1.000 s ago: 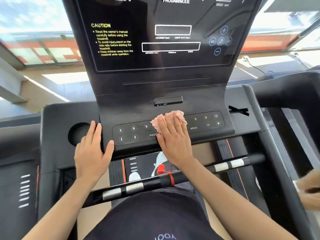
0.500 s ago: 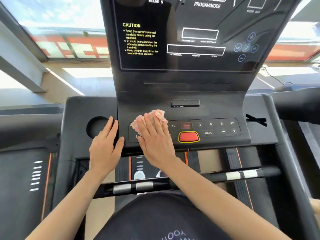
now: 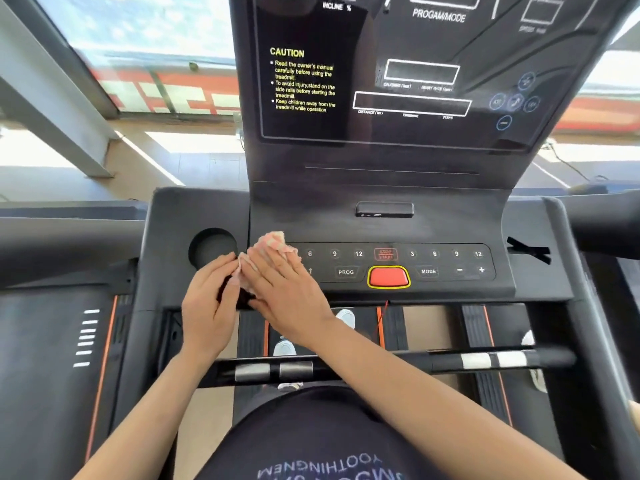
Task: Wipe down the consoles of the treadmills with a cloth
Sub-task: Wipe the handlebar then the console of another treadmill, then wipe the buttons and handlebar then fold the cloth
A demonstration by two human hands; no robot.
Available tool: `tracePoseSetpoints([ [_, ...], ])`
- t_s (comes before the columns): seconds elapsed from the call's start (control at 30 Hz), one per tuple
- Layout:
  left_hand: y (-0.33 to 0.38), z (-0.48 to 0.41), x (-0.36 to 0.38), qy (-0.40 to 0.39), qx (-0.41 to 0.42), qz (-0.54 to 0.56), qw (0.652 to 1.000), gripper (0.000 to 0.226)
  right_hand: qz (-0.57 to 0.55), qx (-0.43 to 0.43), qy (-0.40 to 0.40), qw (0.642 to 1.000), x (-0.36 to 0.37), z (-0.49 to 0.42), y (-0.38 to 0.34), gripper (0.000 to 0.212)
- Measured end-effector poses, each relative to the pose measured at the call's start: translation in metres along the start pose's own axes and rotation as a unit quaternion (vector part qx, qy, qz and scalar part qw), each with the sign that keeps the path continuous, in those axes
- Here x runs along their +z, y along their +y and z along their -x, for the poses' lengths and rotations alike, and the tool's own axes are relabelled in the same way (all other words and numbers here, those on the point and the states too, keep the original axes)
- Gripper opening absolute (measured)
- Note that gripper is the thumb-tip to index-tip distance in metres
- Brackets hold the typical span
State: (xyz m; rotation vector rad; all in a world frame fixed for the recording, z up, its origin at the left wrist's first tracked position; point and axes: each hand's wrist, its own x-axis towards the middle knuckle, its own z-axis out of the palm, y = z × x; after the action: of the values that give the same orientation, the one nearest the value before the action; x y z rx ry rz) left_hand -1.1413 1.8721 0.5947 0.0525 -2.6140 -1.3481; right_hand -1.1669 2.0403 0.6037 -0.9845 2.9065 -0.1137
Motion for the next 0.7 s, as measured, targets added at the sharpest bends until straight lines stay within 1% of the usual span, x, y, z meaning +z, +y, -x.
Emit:
tracePoseSetpoints([
  [0.07, -0.001, 0.006, -0.004, -0.002, 0.014, -0.016, 1.0, 0.035, -0.029, -0.036, 0.011, 0.999, -0.001, 0.004, 0.001, 0.068],
  [0.1, -0.001, 0.008, -0.007, -0.006, 0.022, -0.022, 1.0, 0.033, -0.065, -0.056, 0.023, 0.996, -0.003, 0.007, 0.003, 0.066],
  [0.13, 0.0, 0.01, -0.009, -0.011, 0.029, -0.023, 0.999, 0.029, -0.127, -0.067, 0.036, 0.989, -0.006, 0.01, 0.006, 0.065],
  [0.17, 0.003, 0.011, -0.011, -0.018, 0.028, -0.019, 0.999, 0.024, -0.211, -0.062, 0.04, 0.975, -0.013, 0.014, 0.009, 0.064],
  [0.23, 0.015, 0.012, -0.014, -0.032, -0.002, 0.008, 0.999, 0.019, -0.372, -0.009, 0.018, 0.928, -0.033, 0.021, 0.015, 0.063],
  [0.27, 0.021, 0.012, -0.014, -0.036, -0.028, 0.032, 0.998, 0.02, -0.419, 0.022, 0.008, 0.908, -0.042, 0.024, 0.017, 0.06],
  [0.3, 0.027, 0.011, -0.014, -0.035, -0.057, 0.064, 0.996, 0.022, -0.445, 0.047, 0.01, 0.894, -0.048, 0.027, 0.019, 0.057],
  [0.37, 0.038, 0.005, -0.014, -0.015, -0.103, 0.133, 0.986, 0.024, -0.477, 0.094, 0.045, 0.873, -0.056, 0.032, 0.024, 0.048],
  [0.47, 0.055, -0.006, -0.016, 0.026, -0.179, 0.243, 0.953, 0.017, -0.529, 0.181, 0.088, 0.824, -0.065, 0.042, 0.035, 0.037],
  [0.57, 0.067, -0.011, -0.018, 0.057, -0.231, 0.31, 0.92, 0.018, -0.589, 0.218, 0.088, 0.773, -0.064, 0.055, 0.042, 0.029],
  [0.63, 0.073, -0.011, -0.02, 0.055, -0.262, 0.375, 0.888, 0.026, -0.605, 0.236, 0.073, 0.757, -0.058, 0.059, 0.042, 0.015],
  [0.67, 0.074, -0.011, -0.022, 0.047, -0.282, 0.409, 0.867, 0.029, -0.599, 0.246, 0.069, 0.759, -0.055, 0.061, 0.04, 0.007],
  [0.7, 0.075, -0.01, -0.025, 0.037, -0.3, 0.427, 0.852, 0.03, -0.586, 0.259, 0.067, 0.765, -0.053, 0.063, 0.037, 0.011],
])
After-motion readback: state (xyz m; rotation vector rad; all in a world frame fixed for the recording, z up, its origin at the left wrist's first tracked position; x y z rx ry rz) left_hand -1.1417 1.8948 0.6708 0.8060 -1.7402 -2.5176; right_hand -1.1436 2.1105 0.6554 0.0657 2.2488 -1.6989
